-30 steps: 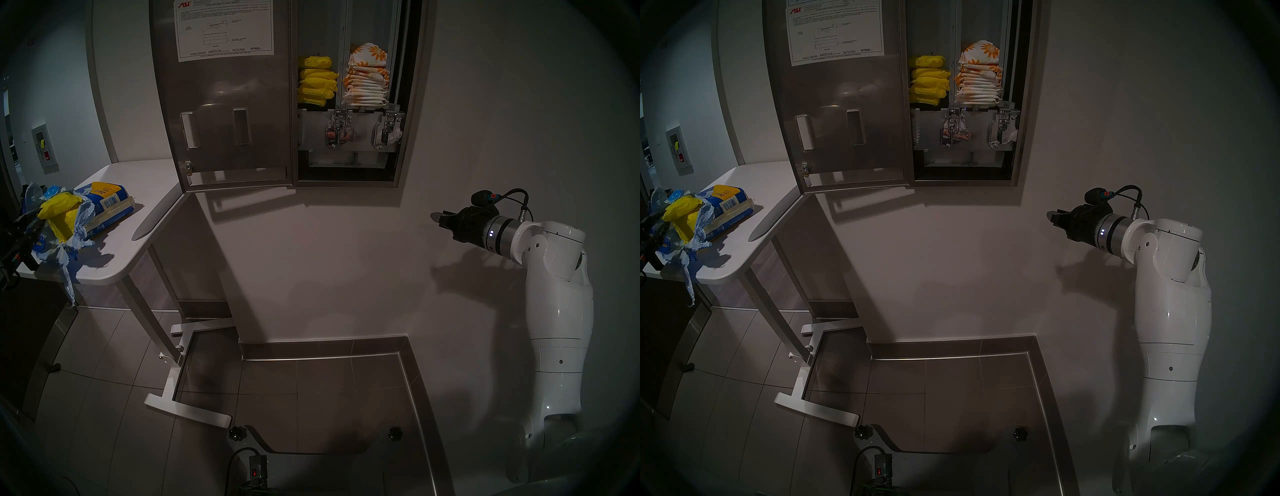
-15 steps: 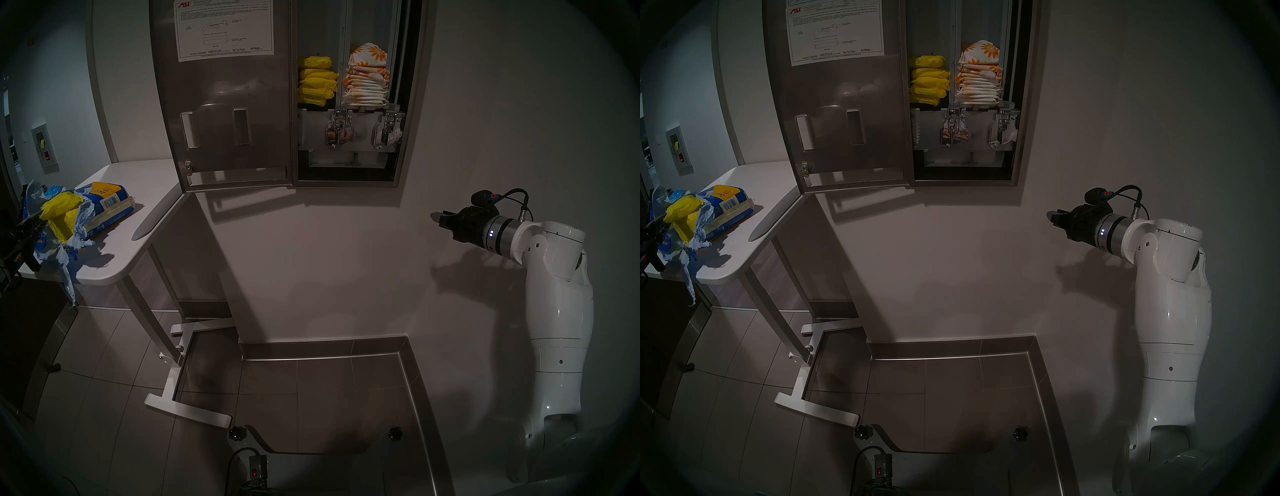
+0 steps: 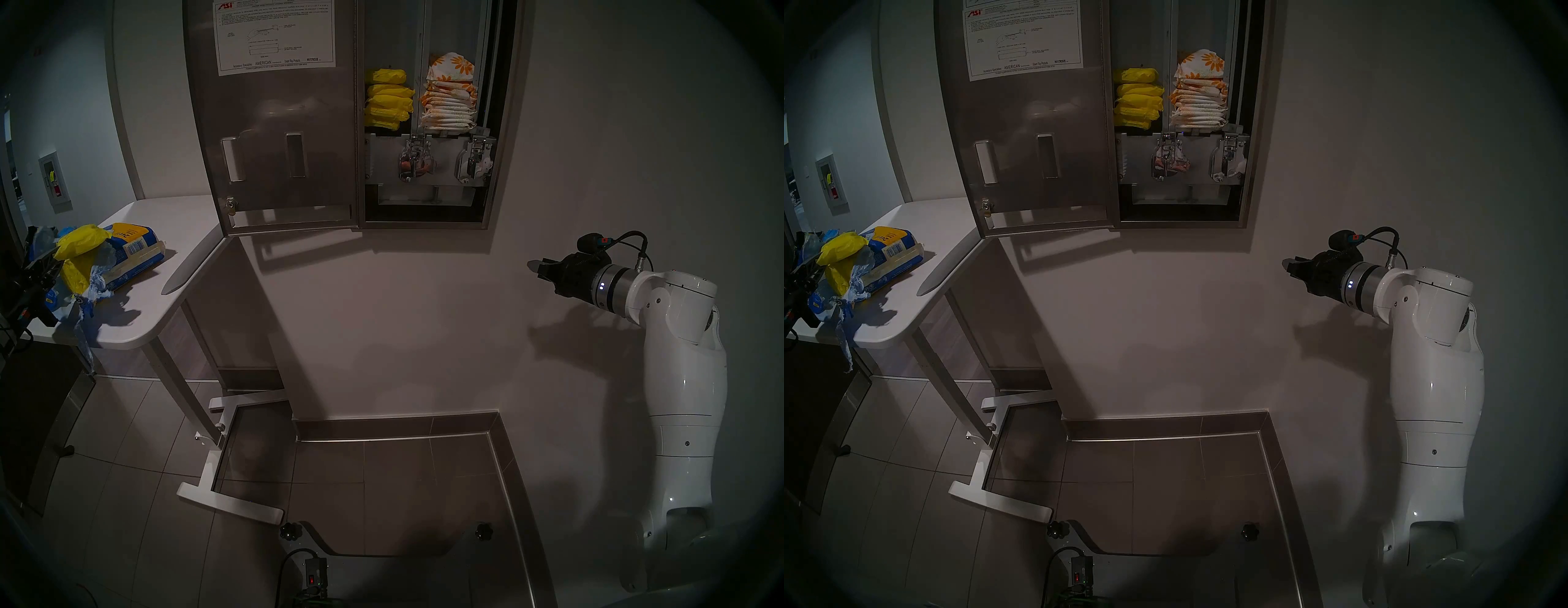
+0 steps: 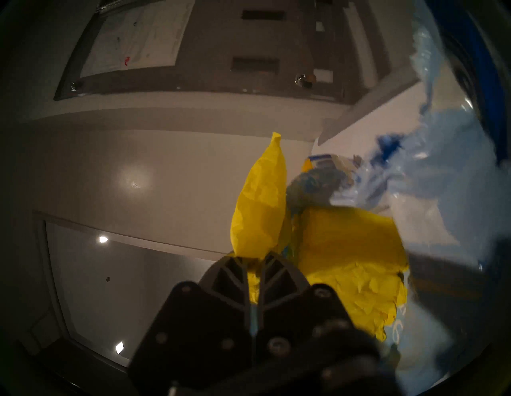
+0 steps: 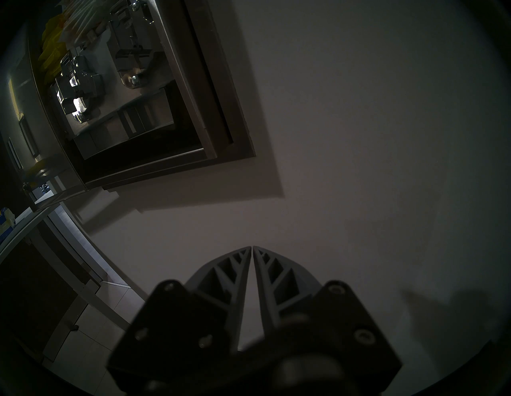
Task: Open the dispenser door, put the pads inside, close the door
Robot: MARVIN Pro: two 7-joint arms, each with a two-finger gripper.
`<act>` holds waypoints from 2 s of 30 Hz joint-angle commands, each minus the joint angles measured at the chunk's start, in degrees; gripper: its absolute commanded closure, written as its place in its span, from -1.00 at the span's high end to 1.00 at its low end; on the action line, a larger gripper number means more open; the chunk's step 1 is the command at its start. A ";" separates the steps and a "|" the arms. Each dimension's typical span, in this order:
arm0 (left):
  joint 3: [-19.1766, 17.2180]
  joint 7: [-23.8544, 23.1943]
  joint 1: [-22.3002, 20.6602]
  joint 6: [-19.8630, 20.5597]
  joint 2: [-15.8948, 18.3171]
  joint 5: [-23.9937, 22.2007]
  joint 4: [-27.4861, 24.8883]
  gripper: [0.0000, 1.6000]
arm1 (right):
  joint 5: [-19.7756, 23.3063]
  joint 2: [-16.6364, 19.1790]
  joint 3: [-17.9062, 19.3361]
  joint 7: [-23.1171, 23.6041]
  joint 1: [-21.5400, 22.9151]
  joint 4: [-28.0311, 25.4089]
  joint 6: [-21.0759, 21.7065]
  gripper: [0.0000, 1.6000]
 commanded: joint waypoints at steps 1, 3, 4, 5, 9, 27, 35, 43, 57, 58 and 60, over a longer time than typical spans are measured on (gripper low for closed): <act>-1.98 0.12 0.91 -0.76 -3.23 -2.94 -4.56 -1.00 | 0.13 0.36 0.10 -0.08 1.67 -1.66 -0.07 -0.35; -2.28 -0.19 1.36 -0.87 -4.19 -3.58 -5.69 -1.00 | 0.13 0.37 0.09 -0.09 1.67 -1.67 -0.07 -0.35; -2.29 -0.16 1.43 -0.89 -4.57 -3.91 -6.05 -1.00 | 0.13 0.37 0.09 -0.09 1.67 -1.67 -0.07 -0.35; -2.22 -0.13 1.48 -0.85 -4.93 -4.23 -6.34 -1.00 | 0.14 0.37 0.09 -0.09 1.67 -1.67 -0.07 -0.35; -1.87 -0.07 1.65 -0.10 -6.41 -5.34 -8.35 -1.00 | 0.14 0.37 0.09 -0.09 1.66 -1.66 -0.07 -0.35; 9.65 -0.91 4.18 0.48 -12.92 -20.16 -23.35 -1.00 | 0.20 0.41 0.08 0.05 1.55 -1.45 -0.09 -0.35; 16.23 -0.95 5.33 3.36 -14.50 -21.25 -29.87 -1.00 | 0.21 0.43 0.07 0.01 1.59 -1.51 -0.07 -0.35; 19.30 -0.13 6.06 9.43 -16.60 -20.83 -35.90 -1.00 | 0.21 0.43 0.07 -0.05 1.63 -1.59 -0.07 -0.35; 27.40 3.50 1.96 15.64 -17.90 -17.43 -36.98 -1.00 | 0.24 0.44 0.06 -0.07 1.61 -1.58 -0.07 -0.35; 28.31 3.60 1.43 15.51 -17.72 -17.29 -36.98 -1.00 | 0.25 0.45 0.06 -0.05 1.60 -1.56 -0.07 -0.35; 30.25 3.79 0.27 15.12 -17.33 -17.04 -36.98 -1.00 | 0.26 0.45 0.06 -0.03 1.58 -1.53 -0.07 -0.35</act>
